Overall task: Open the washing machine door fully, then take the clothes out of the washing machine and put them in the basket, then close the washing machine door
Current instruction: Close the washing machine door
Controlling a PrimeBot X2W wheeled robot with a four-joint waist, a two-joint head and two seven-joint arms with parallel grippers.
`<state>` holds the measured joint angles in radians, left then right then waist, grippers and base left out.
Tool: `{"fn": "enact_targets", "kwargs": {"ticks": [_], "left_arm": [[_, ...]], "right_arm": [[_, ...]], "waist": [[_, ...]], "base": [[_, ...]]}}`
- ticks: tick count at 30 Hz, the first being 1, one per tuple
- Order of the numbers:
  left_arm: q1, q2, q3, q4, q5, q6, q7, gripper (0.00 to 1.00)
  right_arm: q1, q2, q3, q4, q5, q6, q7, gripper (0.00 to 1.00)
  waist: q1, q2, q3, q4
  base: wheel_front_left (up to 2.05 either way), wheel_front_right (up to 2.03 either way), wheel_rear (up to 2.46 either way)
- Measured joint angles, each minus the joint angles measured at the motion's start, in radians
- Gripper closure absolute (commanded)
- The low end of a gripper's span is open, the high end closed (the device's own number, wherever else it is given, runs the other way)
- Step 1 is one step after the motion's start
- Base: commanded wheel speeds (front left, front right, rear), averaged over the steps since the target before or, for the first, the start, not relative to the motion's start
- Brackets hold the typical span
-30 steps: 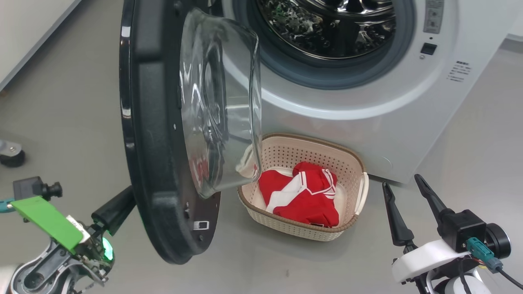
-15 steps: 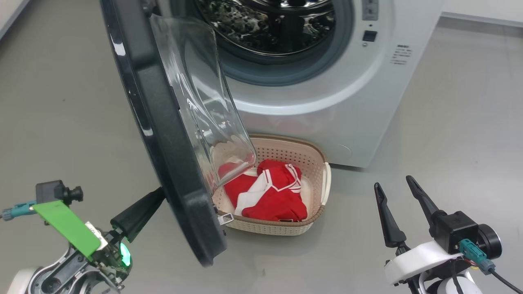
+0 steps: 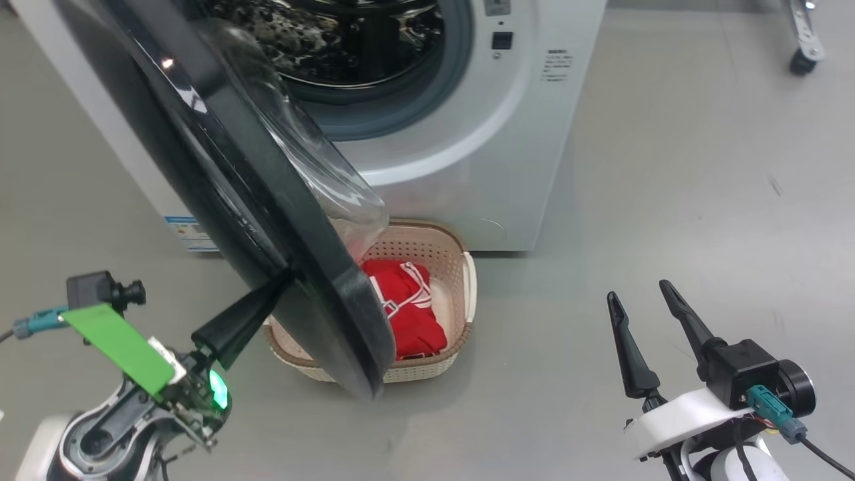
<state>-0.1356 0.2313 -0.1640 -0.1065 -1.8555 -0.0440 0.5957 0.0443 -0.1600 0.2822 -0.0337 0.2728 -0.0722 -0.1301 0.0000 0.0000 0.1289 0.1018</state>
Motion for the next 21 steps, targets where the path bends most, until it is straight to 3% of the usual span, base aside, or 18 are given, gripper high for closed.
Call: {"fn": "enact_targets", "kwargs": {"ticks": [21], "left_arm": [[-0.313,-0.038,0.03,0.105,0.028,0.04,-0.07,1.0]], "right_arm": [[-0.068,0.02,0.009,-0.001,0.011,0.018,-0.03,0.0]], "waist": [[0.0,0.0,0.117,-0.212]], "base": [[0.0,0.0,0.0]]}}
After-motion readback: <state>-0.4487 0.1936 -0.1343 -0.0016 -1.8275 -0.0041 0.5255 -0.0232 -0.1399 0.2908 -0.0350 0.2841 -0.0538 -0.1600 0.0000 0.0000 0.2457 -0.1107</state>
